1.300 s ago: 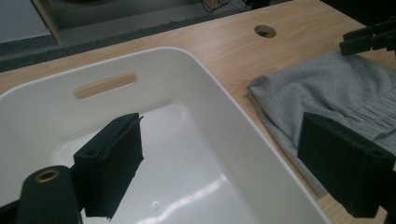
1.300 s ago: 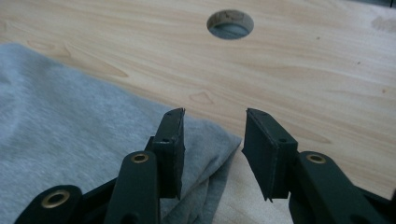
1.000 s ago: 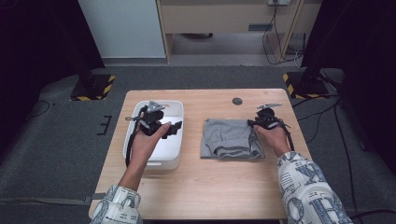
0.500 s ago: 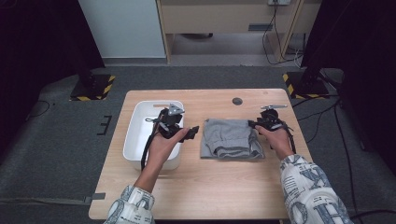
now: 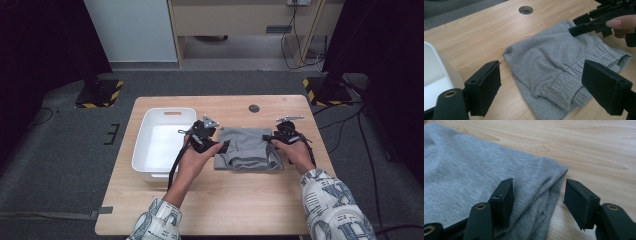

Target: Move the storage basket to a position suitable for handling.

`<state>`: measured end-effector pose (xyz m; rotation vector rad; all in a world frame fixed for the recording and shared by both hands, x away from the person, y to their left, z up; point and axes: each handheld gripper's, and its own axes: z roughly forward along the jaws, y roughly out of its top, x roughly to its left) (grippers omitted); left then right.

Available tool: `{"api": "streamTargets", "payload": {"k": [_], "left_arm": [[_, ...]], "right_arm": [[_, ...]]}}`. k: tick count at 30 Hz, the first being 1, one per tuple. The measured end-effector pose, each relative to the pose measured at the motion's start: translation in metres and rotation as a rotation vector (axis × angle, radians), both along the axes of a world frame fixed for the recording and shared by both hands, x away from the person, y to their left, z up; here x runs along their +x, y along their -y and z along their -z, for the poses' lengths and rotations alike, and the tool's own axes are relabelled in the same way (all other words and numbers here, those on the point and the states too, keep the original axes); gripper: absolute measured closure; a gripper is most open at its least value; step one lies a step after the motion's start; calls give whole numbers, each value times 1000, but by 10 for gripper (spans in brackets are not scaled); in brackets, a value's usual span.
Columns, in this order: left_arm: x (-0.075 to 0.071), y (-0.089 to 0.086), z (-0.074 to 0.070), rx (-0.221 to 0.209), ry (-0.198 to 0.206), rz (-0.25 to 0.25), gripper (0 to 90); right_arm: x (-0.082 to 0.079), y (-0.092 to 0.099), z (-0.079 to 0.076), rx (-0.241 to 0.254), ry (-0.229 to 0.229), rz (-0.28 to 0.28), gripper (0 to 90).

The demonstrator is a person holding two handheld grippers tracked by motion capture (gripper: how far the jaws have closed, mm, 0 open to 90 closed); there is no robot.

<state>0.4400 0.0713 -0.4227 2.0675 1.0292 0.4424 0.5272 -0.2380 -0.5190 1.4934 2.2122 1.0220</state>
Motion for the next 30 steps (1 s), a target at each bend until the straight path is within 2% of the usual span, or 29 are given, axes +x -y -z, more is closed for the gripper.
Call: {"api": "streamTargets", "payload": {"k": [6,9,19,26,29,30], "left_arm": [[2,9,7,4,-8,-8,146],[3,11,9,3,-10,-13,147],[5,20,20,9,-21,-33,160],[10,33,32,-1,-25,-50,190],[13,38,38,30,-15,-54,225],[14,38,40,40,-18,-52,267]], "right_arm": [[0,4,6,72,-57,11,408],[0,4,5,98,-67,-15,521],[-2,4,3,73,-48,-51,706],[-2,11,2,62,-45,-64,728],[-1,16,2,51,-41,-63,729],[-1,19,1,47,-41,-63,728]]}}
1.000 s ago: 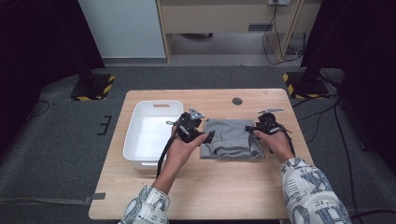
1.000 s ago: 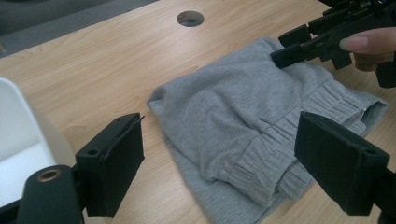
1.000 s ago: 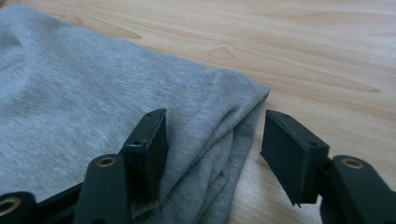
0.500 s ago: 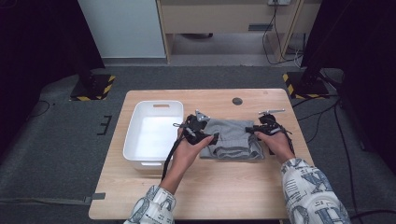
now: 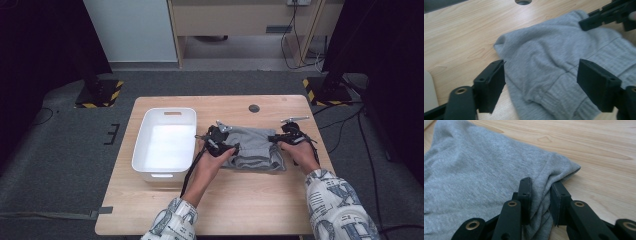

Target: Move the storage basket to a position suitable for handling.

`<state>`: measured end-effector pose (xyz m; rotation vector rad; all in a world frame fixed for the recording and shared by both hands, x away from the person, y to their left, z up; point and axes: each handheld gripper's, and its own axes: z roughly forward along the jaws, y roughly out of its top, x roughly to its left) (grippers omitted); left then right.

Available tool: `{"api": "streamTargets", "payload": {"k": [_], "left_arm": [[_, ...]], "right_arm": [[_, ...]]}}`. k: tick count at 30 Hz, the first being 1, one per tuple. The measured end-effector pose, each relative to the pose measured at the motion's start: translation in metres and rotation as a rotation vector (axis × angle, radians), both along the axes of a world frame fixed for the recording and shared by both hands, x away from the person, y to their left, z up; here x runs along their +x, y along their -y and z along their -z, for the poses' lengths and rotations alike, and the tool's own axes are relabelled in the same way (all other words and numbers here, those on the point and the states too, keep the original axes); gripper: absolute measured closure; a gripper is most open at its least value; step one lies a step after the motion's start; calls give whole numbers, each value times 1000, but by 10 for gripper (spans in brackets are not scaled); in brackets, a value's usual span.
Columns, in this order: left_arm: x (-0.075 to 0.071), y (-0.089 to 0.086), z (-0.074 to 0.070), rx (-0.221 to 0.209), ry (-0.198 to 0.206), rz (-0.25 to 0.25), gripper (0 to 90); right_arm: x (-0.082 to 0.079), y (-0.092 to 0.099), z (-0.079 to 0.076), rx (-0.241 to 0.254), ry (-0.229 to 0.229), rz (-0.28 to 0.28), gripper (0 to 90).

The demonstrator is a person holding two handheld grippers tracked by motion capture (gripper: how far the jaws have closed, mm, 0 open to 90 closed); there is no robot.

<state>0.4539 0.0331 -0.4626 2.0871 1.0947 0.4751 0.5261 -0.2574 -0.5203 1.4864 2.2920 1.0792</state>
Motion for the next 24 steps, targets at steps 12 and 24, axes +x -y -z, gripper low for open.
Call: {"api": "streamTargets", "payload": {"k": [12,24], "left_arm": [[14,10,32,28,-49,-41,312],[18,-1,54,-26,-106,-68,323]], "right_arm": [[0,14,-1,-31,26,7,724],[0,13,-1,-33,27,8,718]]}}
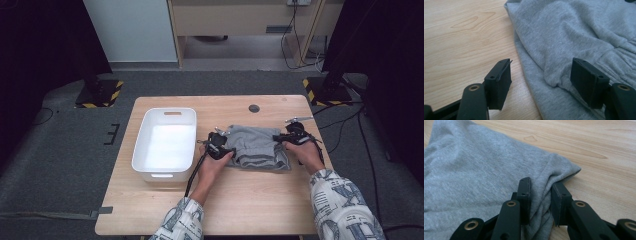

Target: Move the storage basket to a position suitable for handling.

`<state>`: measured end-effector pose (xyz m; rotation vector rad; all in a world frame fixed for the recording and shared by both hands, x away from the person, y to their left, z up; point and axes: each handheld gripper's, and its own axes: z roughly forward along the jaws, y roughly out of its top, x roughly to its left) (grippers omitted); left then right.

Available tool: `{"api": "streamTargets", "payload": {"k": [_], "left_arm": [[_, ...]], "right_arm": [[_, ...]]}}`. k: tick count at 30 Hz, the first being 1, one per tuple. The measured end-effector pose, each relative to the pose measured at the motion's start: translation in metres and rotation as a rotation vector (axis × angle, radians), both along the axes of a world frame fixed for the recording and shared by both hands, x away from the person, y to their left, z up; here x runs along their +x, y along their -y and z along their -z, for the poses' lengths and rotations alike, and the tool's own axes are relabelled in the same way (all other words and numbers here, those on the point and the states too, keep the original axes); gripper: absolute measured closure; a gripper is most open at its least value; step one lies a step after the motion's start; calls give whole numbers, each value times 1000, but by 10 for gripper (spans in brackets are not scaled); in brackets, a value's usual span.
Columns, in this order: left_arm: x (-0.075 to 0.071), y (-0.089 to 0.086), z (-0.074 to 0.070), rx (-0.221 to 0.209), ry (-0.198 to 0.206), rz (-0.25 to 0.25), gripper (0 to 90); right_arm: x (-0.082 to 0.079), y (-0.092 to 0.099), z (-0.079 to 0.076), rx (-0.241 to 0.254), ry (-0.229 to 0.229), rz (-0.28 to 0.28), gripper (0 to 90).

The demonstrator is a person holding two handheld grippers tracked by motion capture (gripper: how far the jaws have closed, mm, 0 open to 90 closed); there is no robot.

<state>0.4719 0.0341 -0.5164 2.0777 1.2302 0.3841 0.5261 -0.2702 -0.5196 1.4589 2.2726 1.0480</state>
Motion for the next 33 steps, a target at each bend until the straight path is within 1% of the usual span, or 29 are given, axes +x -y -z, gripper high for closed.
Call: {"api": "streamTargets", "payload": {"k": [2,4,5,6,7,8,10,12,15,16,18,20,22,24,25,27,28,29,33], "left_arm": [[0,0,2,-8,-9,6,322],[0,-1,3,-24,-21,9,326],[0,-1,5,-34,-21,21,331],[-1,-1,6,-48,-28,30,339],[-1,-2,7,-71,-44,33,355],[-1,-3,9,-91,-48,41,381],[-2,-4,10,-104,-43,49,409],[-3,-4,9,-114,-49,61,454],[-3,-3,9,-136,-63,78,534],[-3,-3,9,-135,-63,82,568],[-4,-2,9,-133,-59,90,604],[-5,0,8,-121,-55,97,637],[-6,2,6,-98,-43,103,665],[-8,6,4,-53,-19,117,691],[-8,8,3,-40,-17,120,701],[-8,9,3,-27,-12,126,709],[-8,10,3,-25,-13,127,709],[-8,10,3,-24,-13,126,709],[-8,10,3,-19,-11,126,713]], "right_arm": [[0,0,0,-2,2,1,717],[0,-1,0,-1,2,1,717],[-1,-1,0,0,2,1,716],[-1,-2,0,3,0,2,713],[-1,-2,0,2,0,2,711],[-1,-2,0,3,0,3,707],[-1,-2,0,3,0,4,697],[0,-2,0,4,-1,10,671],[0,-2,-2,1,0,33,572],[0,-1,-3,9,-1,48,537],[0,0,-6,16,1,61,484],[0,3,-8,25,-2,78,442],[-1,4,-9,29,-15,84,398],[-1,4,-8,29,-27,85,375],[-1,5,-7,33,-32,88,362],[0,4,-6,48,-51,86,328],[0,3,-5,46,-58,83,315],[0,2,-4,50,-72,80,308],[2,1,1,63,-100,80,297]]}}
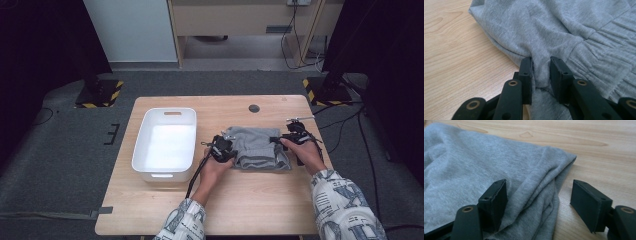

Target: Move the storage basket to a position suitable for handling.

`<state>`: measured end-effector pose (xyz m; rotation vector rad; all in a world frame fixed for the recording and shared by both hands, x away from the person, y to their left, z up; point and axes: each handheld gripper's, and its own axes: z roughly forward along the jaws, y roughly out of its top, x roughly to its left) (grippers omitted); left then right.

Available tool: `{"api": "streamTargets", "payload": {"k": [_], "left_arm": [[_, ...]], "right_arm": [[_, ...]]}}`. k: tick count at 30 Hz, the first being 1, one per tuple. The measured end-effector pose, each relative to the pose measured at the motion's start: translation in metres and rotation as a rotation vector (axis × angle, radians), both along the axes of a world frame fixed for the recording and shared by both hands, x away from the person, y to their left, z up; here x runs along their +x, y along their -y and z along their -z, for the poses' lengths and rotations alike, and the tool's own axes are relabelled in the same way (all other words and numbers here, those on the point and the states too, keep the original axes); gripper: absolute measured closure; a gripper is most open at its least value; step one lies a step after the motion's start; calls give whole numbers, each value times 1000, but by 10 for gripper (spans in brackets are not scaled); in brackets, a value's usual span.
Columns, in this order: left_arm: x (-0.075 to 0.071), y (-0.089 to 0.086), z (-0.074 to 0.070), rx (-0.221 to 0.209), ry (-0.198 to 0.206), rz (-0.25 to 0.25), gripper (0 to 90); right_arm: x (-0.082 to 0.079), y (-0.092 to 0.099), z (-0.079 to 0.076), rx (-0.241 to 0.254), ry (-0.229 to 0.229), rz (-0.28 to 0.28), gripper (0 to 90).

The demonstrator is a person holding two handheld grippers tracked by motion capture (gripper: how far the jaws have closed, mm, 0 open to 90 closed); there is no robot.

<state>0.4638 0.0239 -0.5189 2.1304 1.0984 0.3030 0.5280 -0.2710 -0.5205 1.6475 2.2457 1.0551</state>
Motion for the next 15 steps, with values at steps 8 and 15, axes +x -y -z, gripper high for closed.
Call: {"api": "streamTargets", "payload": {"k": [8,15], "left_arm": [[1,2,0,10,4,-3,733],[2,3,1,20,15,-8,772]], "right_arm": [[-1,-4,1,30,-11,-38,389],[-2,-7,2,48,-21,-53,522]]}}
